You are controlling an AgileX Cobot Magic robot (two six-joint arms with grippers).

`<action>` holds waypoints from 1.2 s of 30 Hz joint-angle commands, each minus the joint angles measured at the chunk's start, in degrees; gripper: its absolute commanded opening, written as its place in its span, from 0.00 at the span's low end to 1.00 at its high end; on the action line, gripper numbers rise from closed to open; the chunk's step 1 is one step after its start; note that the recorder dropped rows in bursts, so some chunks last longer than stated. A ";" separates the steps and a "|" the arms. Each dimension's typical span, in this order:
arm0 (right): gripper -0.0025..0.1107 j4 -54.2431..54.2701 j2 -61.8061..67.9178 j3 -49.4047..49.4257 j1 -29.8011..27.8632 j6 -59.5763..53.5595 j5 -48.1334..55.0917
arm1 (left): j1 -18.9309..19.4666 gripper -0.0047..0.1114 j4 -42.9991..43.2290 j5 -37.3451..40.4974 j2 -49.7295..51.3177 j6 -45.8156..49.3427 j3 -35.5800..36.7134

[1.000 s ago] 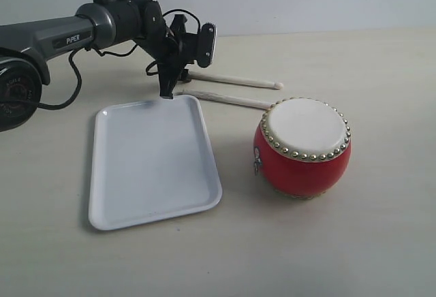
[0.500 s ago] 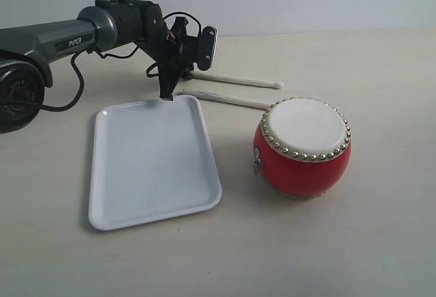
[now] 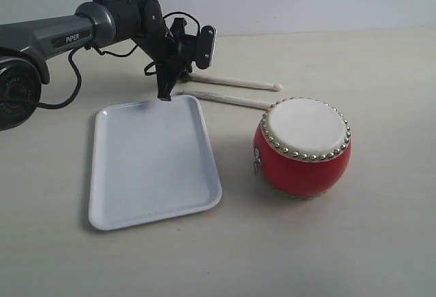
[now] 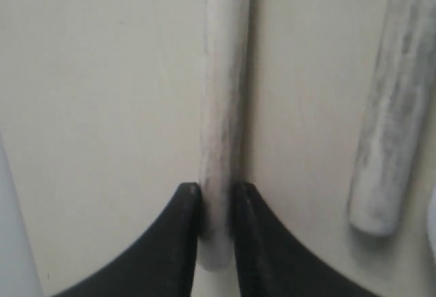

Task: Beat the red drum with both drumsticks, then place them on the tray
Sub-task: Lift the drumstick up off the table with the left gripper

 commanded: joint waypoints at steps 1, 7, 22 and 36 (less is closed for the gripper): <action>0.02 0.20 -0.39 0.27 -0.46 -0.17 -0.46 | 0.18 0.04 -0.38 0.81 -3.95 -2.99 0.21; 0.02 0.20 -0.39 0.27 -0.46 -0.17 -0.46 | 0.18 0.04 0.08 3.59 -6.95 -6.08 0.21; 0.02 0.43 -0.39 0.27 -0.46 -0.17 -0.46 | 0.18 0.04 6.17 17.67 -16.34 -28.48 0.89; 0.02 0.43 -0.39 0.27 -0.46 -0.17 -0.46 | 0.18 0.04 5.53 6.72 -33.98 -35.98 26.63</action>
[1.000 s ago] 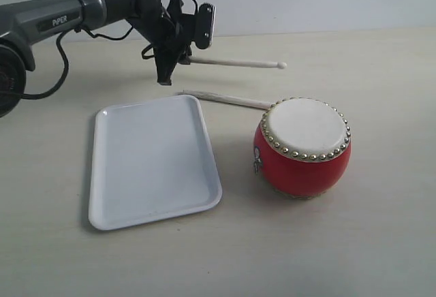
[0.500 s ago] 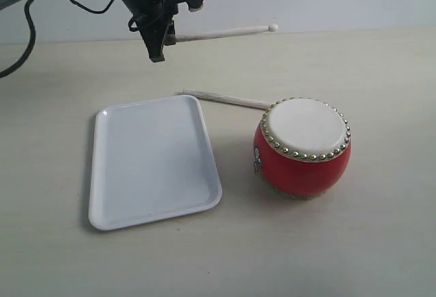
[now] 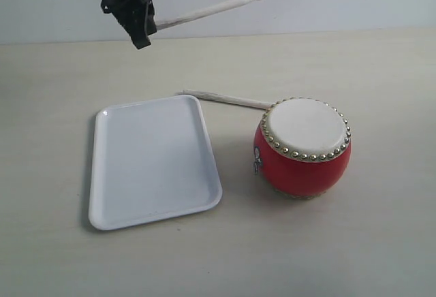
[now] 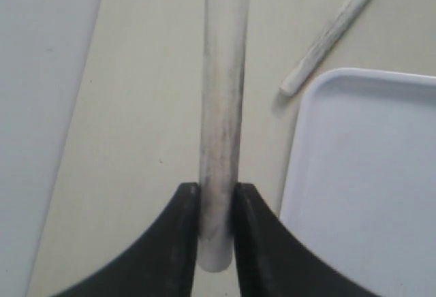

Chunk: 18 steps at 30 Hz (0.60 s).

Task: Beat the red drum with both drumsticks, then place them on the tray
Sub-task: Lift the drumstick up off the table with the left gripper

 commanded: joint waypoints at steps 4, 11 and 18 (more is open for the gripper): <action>0.02 0.21 -0.39 0.27 -0.46 -0.17 -0.46 | 0.18 0.04 -5.12 -14.74 -12.14 -6.36 19.05; 0.02 0.21 -0.39 0.27 -0.46 -0.17 -0.46 | 0.18 0.04 -25.48 -21.91 -21.14 1.64 31.03; 0.02 0.21 -0.39 0.27 -0.46 -0.17 -0.46 | 0.18 0.04 -44.19 -25.91 -25.99 11.31 41.58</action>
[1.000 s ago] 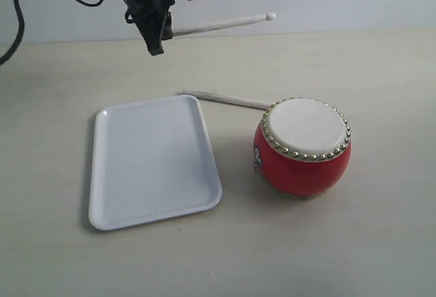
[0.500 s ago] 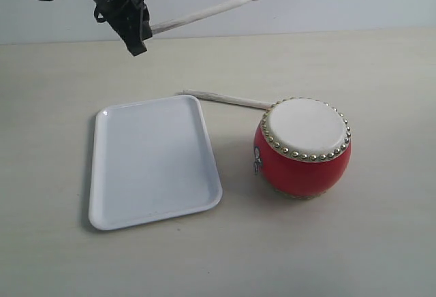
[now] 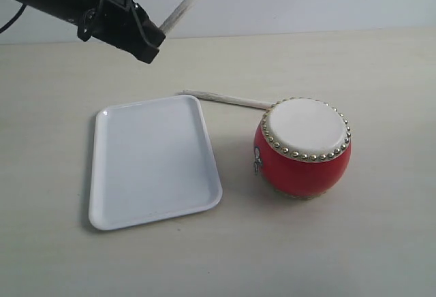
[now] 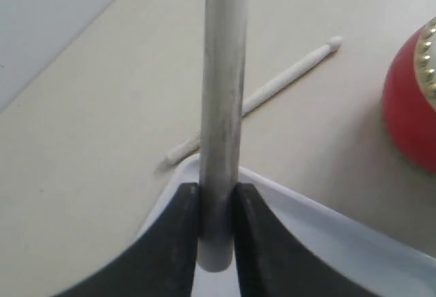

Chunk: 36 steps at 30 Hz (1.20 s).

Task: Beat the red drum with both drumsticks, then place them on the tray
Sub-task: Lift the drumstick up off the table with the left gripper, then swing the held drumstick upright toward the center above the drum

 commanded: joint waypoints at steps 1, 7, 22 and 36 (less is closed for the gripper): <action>0.02 0.21 -0.39 0.27 -0.46 -0.17 -0.46 | 0.18 0.04 -14.08 -2.42 -2.97 9.55 7.10; 0.02 0.18 -0.39 0.27 -0.46 0.05 -7.69 | 0.18 0.04 -40.40 -1.49 -4.71 35.21 16.13; 0.02 16.50 -0.39 0.27 -0.46 10.31 -14.05 | 0.31 0.04 -66.28 20.55 -4.52 59.35 20.67; 0.02 22.23 -0.39 0.27 0.12 8.06 -10.54 | 0.31 0.04 -66.28 33.89 -4.39 58.76 22.13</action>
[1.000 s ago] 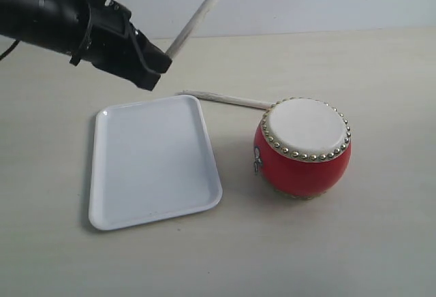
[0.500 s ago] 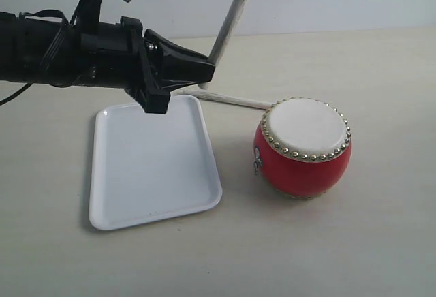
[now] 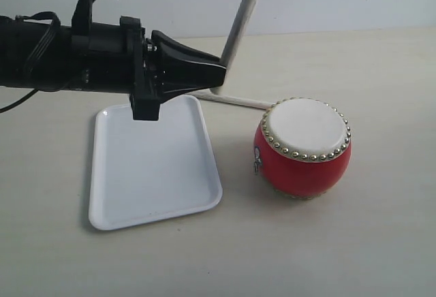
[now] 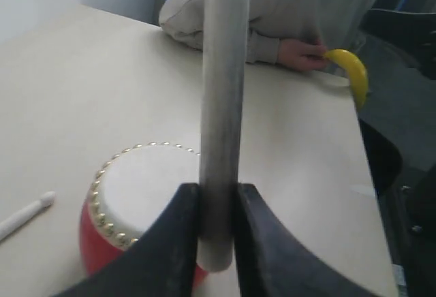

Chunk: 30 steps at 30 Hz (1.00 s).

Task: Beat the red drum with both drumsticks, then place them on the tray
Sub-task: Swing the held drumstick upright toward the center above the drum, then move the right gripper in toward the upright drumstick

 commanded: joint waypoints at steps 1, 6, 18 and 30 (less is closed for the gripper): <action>0.02 7.42 -0.39 0.27 1.04 -4.79 1.11 | 0.15 0.04 -0.92 8.09 -0.28 0.38 0.61; 0.02 25.01 -0.39 -0.76 10.45 -23.61 0.63 | -0.62 0.04 -0.92 11.48 -0.28 -1.84 0.61; 0.02 28.33 26.28 -20.33 23.56 -43.43 -1.95 | -6.15 0.04 -0.92 11.76 -0.16 -5.77 0.61; 0.02 28.04 66.48 -44.85 21.91 -69.16 13.41 | -2.70 0.04 -0.92 5.72 -0.16 -6.22 0.61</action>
